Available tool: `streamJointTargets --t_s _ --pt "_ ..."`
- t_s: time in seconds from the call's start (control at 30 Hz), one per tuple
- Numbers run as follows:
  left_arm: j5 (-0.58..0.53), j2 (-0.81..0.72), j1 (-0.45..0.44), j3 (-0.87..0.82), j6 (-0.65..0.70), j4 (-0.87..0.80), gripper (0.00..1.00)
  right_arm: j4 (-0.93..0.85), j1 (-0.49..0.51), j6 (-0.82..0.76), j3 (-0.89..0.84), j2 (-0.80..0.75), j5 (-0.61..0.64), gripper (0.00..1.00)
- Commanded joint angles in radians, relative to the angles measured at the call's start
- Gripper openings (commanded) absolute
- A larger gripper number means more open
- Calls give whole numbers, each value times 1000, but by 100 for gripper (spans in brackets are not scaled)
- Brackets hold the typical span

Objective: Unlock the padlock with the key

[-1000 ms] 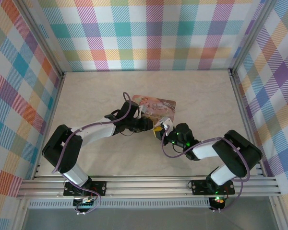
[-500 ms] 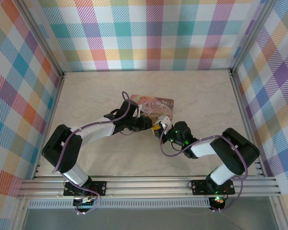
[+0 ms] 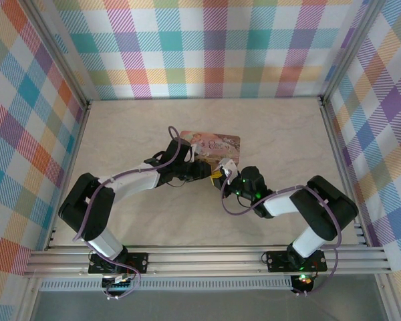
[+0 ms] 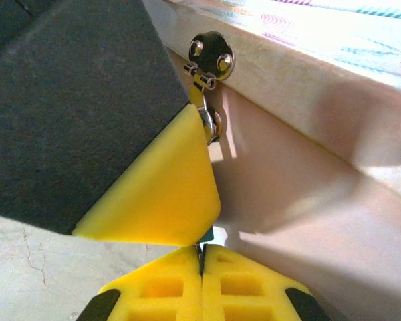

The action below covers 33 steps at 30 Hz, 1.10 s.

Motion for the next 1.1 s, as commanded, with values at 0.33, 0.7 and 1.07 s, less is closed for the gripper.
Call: streamJointTargets --t_s 0.33,0.7,1.07 --pt "89 64 -11 10 -18 97 29 198 4 56 5 90 -6 0" --pt "80 126 -10 -3 -24 136 29 213 6 97 -1 160 12 0" --pt "81 159 -7 -8 -28 147 29 263 6 128 -8 225 16 0"
